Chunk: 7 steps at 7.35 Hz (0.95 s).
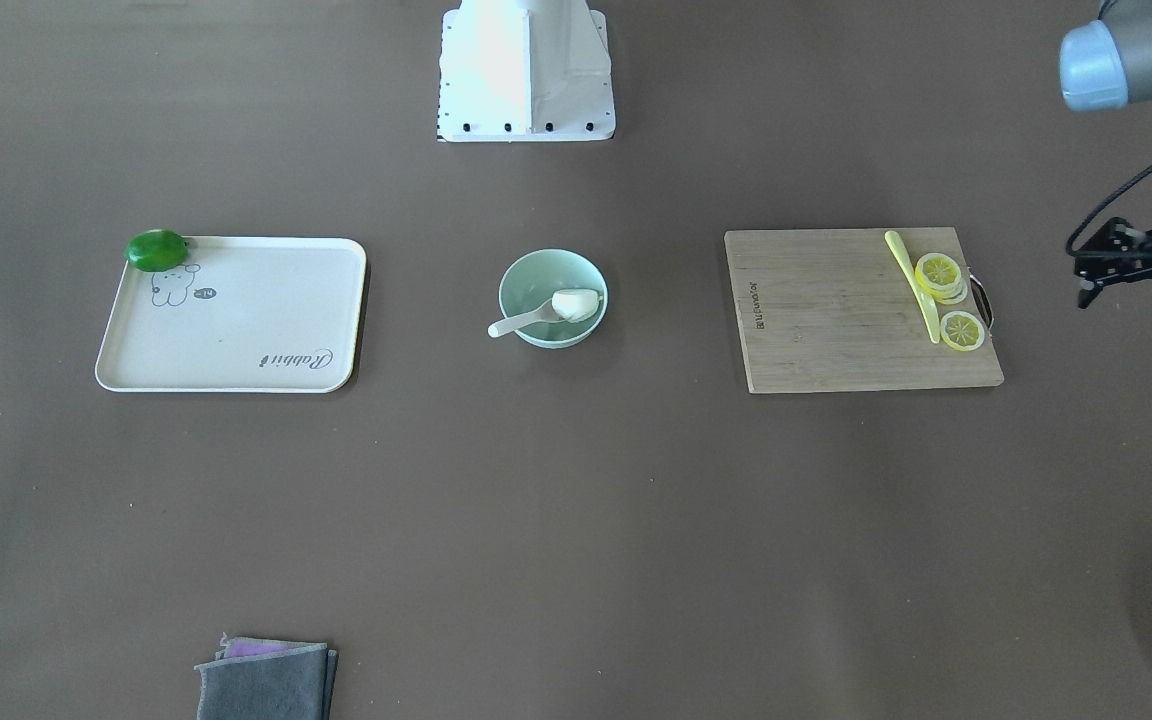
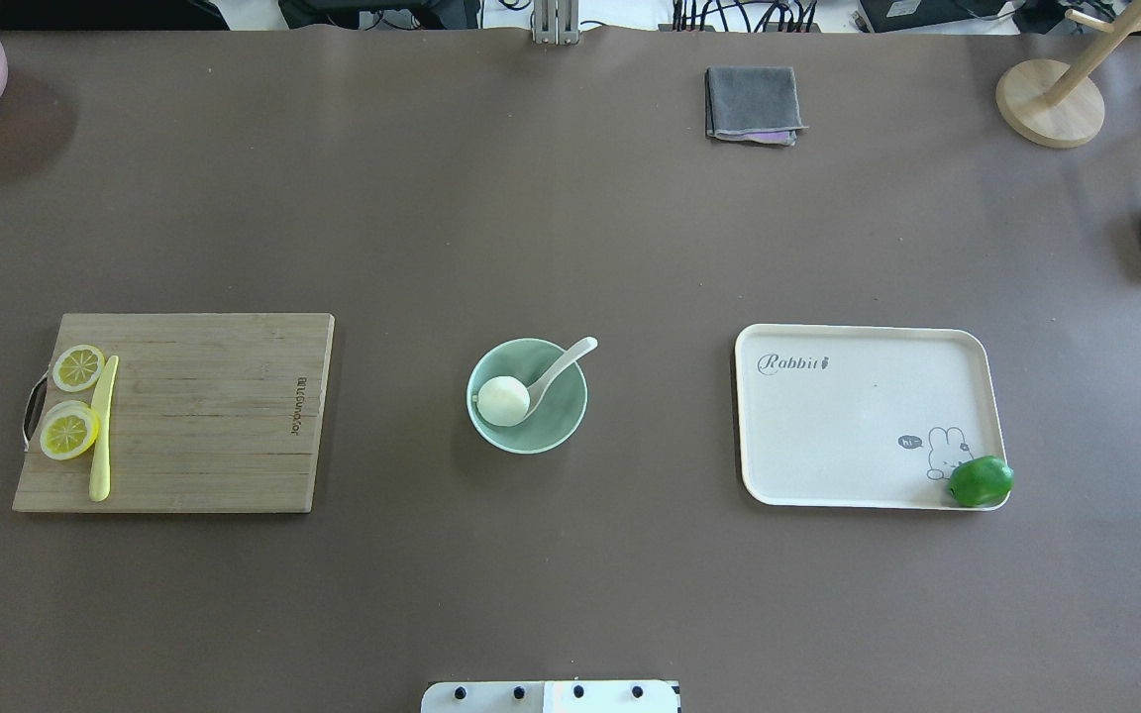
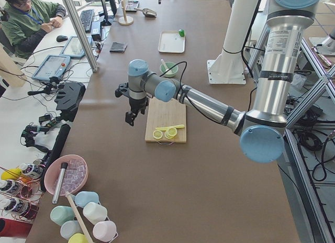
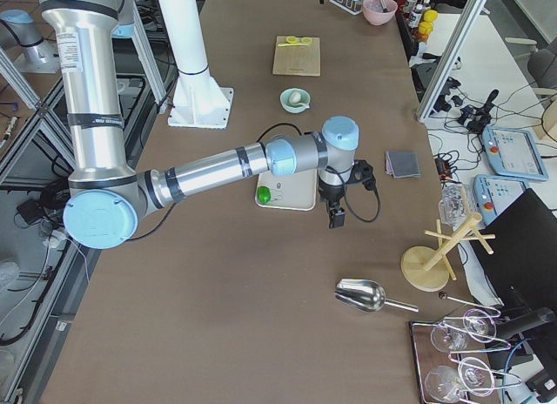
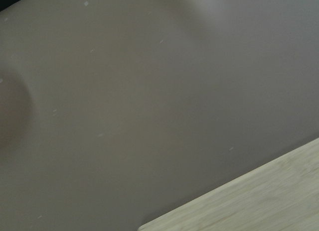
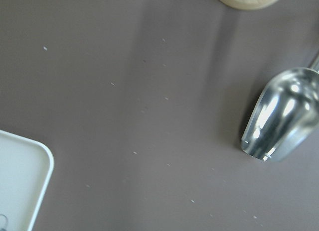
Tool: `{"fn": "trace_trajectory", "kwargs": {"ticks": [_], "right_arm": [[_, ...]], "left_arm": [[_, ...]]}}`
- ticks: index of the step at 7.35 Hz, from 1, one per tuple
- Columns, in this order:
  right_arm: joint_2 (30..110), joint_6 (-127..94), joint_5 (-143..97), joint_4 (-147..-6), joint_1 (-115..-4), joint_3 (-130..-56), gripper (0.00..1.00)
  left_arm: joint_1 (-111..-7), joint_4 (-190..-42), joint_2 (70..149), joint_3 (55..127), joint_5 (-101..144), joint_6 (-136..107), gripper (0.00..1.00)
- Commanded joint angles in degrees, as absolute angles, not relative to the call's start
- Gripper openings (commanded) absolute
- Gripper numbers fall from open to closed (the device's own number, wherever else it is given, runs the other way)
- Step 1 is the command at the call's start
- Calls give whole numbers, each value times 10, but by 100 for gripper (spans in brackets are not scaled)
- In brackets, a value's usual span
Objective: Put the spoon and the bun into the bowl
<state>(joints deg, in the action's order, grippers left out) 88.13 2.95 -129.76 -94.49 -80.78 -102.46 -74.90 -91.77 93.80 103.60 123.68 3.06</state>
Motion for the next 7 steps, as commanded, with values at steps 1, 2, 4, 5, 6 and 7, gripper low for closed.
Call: {"fn": "trace_trajectory", "kwargs": {"ticks": [1,2,4,5,6,7], "right_arm": [[944,129,-1298,-945,-876,-989,100],[959,126,-1303,-944,-888,-977,100],[952,122,-1307,-944,-889,-980,100],[952,122,-1323,-944,-889,-983,100],[954,122,-1339,-943,-889,-982,100],[955,123,-1339,-943,-889,-983,100]], "left_arm": [[-871,-952,869,989,1240,99,98],[-905,-951,847,995,1250,89,98],[-910,-952,813,987,1354,88,98],[-911,-954,793,985,1397,88,98],[-909,-955,774,983,1396,88,98],[-910,-955,772,990,1396,91,98]]}}
